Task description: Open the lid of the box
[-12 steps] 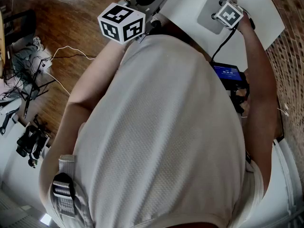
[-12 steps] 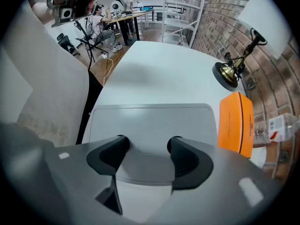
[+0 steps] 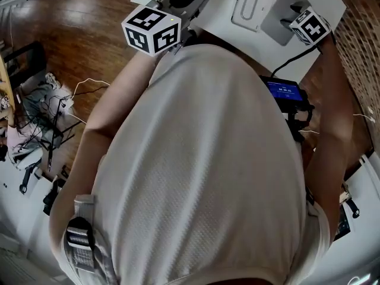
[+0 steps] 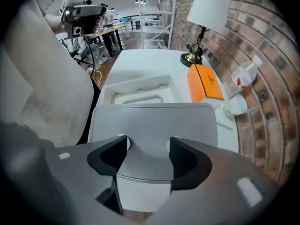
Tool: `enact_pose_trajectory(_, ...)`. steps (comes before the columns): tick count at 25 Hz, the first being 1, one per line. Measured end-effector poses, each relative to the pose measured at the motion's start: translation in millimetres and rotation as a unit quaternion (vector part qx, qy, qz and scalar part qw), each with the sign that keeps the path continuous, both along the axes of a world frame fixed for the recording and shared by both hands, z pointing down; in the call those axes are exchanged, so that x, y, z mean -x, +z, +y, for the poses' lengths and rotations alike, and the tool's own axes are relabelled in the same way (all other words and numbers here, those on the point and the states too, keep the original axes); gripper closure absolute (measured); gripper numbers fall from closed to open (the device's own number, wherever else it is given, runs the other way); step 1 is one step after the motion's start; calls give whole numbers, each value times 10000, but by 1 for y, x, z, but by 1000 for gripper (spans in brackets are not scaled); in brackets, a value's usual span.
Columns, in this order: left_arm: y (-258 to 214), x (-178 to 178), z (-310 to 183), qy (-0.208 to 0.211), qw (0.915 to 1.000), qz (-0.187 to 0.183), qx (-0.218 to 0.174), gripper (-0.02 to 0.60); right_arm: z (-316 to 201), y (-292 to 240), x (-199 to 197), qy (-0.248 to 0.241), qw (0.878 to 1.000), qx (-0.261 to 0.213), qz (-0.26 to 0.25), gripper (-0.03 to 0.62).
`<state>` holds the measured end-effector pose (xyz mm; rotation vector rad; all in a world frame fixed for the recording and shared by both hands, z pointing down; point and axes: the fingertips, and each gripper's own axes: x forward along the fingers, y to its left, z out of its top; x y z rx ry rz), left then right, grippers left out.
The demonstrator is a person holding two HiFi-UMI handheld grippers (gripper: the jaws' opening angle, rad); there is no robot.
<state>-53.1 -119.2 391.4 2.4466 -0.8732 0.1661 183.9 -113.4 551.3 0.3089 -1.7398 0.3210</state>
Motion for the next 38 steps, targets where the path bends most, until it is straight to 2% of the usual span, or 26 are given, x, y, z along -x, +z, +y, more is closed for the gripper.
enact_pose_trajectory(4, -8, -34, 12, 258, 9996, -76, 0, 581, 44, 27, -69, 200, 9981, 252, 523, 307)
enact_pose_trajectory(11, -14, -38, 19, 283, 9991, -306, 19, 581, 64, 83, -90, 156, 9949, 492, 864, 307)
enact_pose_trajectory(16, -19, -35, 29, 174, 9993, -329, -62, 581, 71, 100, -97, 377, 9958, 463, 699, 307)
enact_pose_trajectory(22, -10, -36, 23, 216, 9994, -250, -34, 581, 65, 87, -98, 572, 9966, 303, 507, 306)
enact_pose_trajectory(24, -13, -37, 25, 253, 9994, -220, -70, 581, 57, 58, -84, 726, 9973, -50, 97, 334)
enact_pose_trajectory(25, -19, -37, 29, 271, 9994, -202, -107, 581, 53, 32, -70, 837, 9954, -335, -316, 363)
enact_pose_trajectory(26, -27, -38, 34, 291, 9993, -182, -152, 581, 49, 1, -53, 981, 9890, -655, -895, 385)
enact_pose_trajectory(27, -34, -38, 37, 315, 9992, -160, -194, 581, 44, -33, -33, 1134, 9760, -958, -1590, 387)
enact_pose_trajectory(29, -39, -41, 38, 380, 9989, -121, -246, 581, 34, -99, 4, 1403, 9353, -1432, -2916, 457)
enact_pose_trajectory(31, -38, -46, 32, 457, 9985, -93, -276, 581, 21, -144, 23, 1621, 8971, -1769, -3710, 549)
enact_pose_trajectory(32, -38, -47, 28, 491, 9983, -82, -298, 581, 15, -163, 29, 1673, 8836, -1925, -3927, 591)
enact_pose_trajectory(35, -41, -51, 18, 544, 9977, -52, -397, 581, 0, -208, 43, 1651, 8534, -2350, -4349, 592)
enact_pose_trajectory(38, -48, -54, 8, 569, 9970, -5, -515, 581, -4, -235, 54, 1493, 8417, -2648, -4463, 592)
